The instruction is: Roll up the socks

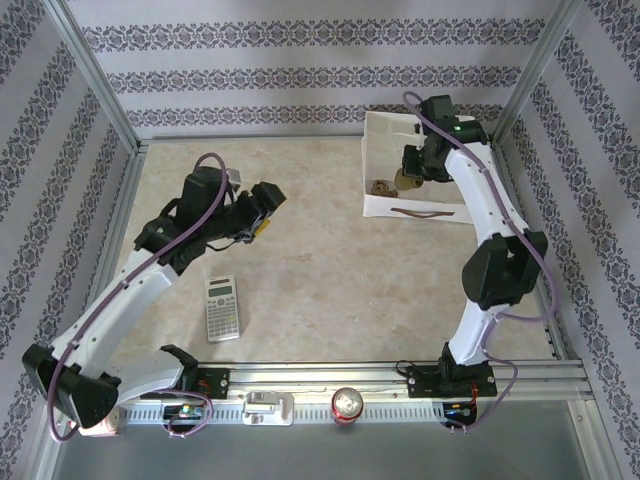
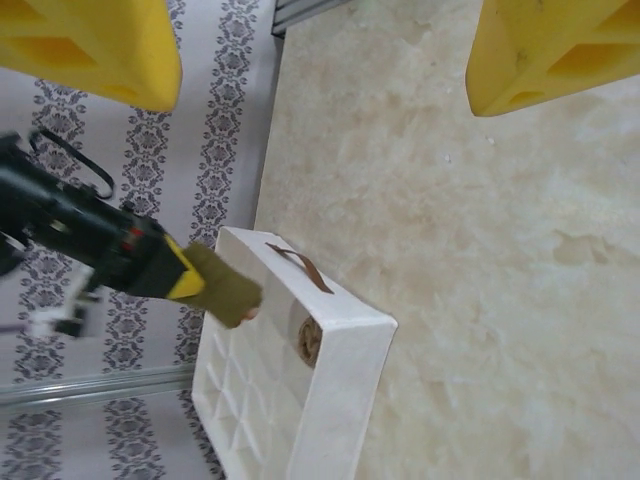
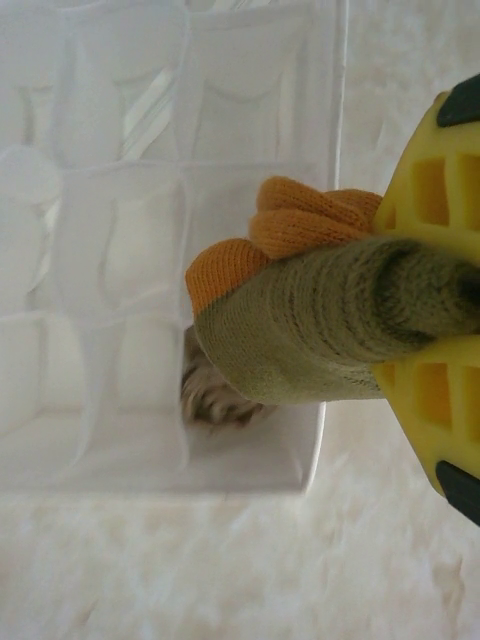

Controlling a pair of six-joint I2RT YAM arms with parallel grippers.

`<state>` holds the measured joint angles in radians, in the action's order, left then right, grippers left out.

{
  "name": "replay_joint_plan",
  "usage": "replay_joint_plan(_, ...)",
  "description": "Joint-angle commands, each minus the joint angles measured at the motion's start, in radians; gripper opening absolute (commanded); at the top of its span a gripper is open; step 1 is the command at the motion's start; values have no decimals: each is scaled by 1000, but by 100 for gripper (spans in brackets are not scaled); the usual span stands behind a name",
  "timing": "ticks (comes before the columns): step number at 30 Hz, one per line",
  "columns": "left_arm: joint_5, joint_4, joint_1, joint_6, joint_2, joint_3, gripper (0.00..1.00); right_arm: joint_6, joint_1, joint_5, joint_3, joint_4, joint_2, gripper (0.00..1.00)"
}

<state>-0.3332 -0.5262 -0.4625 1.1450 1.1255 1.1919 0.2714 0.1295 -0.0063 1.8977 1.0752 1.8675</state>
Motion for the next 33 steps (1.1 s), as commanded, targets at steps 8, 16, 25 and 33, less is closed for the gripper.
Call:
replay_joint_plan(8, 79, 39, 8, -76, -132, -113, 72, -98, -20, 141, 44, 84, 121, 0)
replay_joint_plan(16, 87, 15, 9, -63, -161, -118, 72, -66, -24, 127, 179, 80, 86, 0)
replay_joint_plan(25, 117, 78, 12, -161, -168, -51, 72, -84, -22, 136, 191, 123, 176, 0)
replay_joint_plan(33, 148, 27, 12, -346, -168, 81, 73, -100, -13, 162, 109, 90, 214, 0)
